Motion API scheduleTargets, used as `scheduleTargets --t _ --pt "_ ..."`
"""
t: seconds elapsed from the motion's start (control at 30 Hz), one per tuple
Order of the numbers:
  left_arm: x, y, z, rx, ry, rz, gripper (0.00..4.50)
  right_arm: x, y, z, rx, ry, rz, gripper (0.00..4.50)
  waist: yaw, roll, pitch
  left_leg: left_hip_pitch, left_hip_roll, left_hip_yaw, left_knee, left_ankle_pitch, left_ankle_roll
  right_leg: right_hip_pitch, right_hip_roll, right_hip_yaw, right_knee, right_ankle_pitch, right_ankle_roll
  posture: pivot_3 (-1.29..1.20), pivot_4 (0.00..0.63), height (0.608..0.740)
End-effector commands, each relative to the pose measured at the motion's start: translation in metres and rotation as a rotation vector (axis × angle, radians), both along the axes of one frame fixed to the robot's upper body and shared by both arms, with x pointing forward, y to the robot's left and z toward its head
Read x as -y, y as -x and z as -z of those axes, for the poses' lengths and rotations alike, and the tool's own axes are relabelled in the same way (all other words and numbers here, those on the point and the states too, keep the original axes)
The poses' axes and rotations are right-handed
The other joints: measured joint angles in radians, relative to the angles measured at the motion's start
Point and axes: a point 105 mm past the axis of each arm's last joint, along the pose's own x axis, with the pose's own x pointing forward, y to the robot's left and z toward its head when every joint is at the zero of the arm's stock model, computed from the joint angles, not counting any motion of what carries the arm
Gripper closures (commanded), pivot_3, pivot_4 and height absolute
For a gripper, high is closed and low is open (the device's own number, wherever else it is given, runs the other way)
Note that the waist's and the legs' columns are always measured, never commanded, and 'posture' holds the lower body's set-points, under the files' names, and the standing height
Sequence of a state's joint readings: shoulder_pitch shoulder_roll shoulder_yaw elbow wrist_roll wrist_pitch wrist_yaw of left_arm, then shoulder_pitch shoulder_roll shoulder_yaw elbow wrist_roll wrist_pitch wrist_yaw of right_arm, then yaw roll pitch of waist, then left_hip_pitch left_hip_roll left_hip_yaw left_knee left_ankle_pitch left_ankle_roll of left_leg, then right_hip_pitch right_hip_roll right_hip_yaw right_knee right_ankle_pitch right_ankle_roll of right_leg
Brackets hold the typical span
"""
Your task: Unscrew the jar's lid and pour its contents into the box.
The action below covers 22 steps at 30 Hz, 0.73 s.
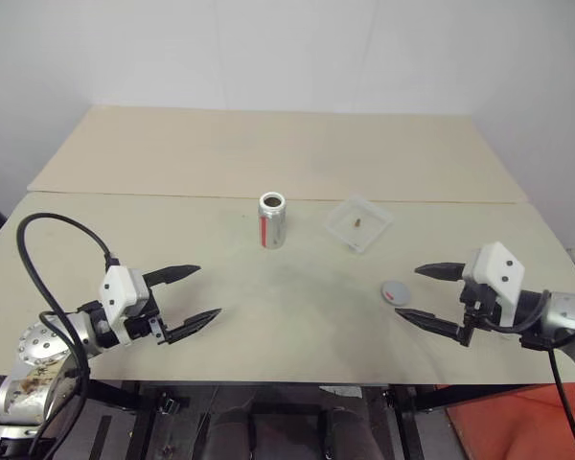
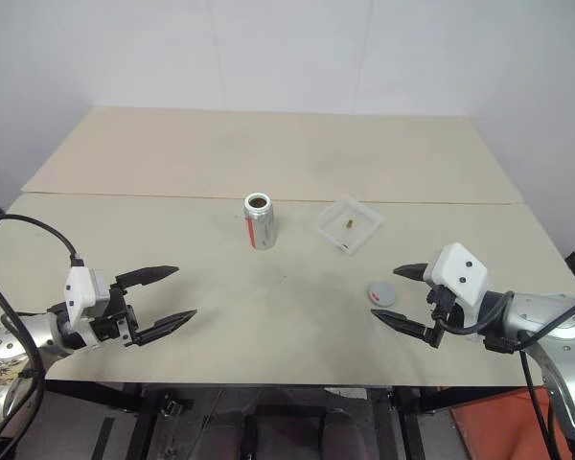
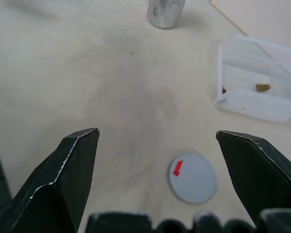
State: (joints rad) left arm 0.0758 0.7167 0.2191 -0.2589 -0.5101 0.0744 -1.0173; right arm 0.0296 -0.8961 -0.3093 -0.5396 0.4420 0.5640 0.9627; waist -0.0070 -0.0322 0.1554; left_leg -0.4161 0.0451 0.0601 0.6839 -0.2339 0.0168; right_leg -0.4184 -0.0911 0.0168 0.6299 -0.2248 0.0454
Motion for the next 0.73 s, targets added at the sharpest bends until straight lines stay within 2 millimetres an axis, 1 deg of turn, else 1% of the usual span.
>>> scheduleTargets --t 0.03,0.2,0.33,0.53,0.63,0.73 --pt "0.006 -0.004 -0.009 0.049 0.002 -0.011 0.03 0.000 0.002 -0.008 0.058 0.012 -0.003 0.00 0.005 0.000 0.000 0.000 0.000 0.000 0.000 0.000 0.000 0.000 0.000 0.000 0.000 0.000 0.000 0.00 0.150 0.740" --pt "0.009 -0.009 -0.010 0.028 0.015 -0.018 0.03 0.004 0.001 -0.016 0.088 0.016 0.047 0.00 0.010 0.000 0.000 0.000 0.000 0.000 0.000 0.000 0.000 0.000 0.000 0.000 0.000 0.000 0.000 0.00 0.150 0.740" --pt "0.009 -0.012 -0.007 -0.012 0.006 -0.023 0.03 0.006 0.003 -0.016 0.094 0.041 0.059 0.00 0.012 0.000 0.000 0.000 0.000 0.000 0.000 0.000 0.000 0.000 0.000 0.000 0.000 0.000 0.000 0.00 0.150 0.740" --pt "0.011 -0.017 -0.011 -0.005 0.008 -0.018 0.03 0.007 0.006 -0.021 0.118 0.048 0.093 0.00 0.015 0.000 0.000 0.000 0.000 0.001 0.000 0.000 0.000 0.000 0.000 0.000 0.000 0.000 0.000 0.00 0.150 0.740" --pt "0.016 -0.021 -0.014 0.016 0.010 -0.007 0.03 0.008 0.007 -0.020 0.118 0.045 0.103 0.00 0.017 0.000 0.000 0.000 0.000 0.001 0.000 0.000 0.000 0.000 0.000 0.000 0.000 0.000 0.000 0.00 0.150 0.740" --pt "0.014 -0.019 -0.016 0.027 0.001 -0.013 0.03 0.004 0.000 -0.016 0.120 0.049 0.091 0.00 0.017 0.000 0.000 0.000 0.000 0.001 0.000 0.000 0.000 0.000 0.000 0.001 0.000 0.000 0.000 0.00 0.150 0.740"
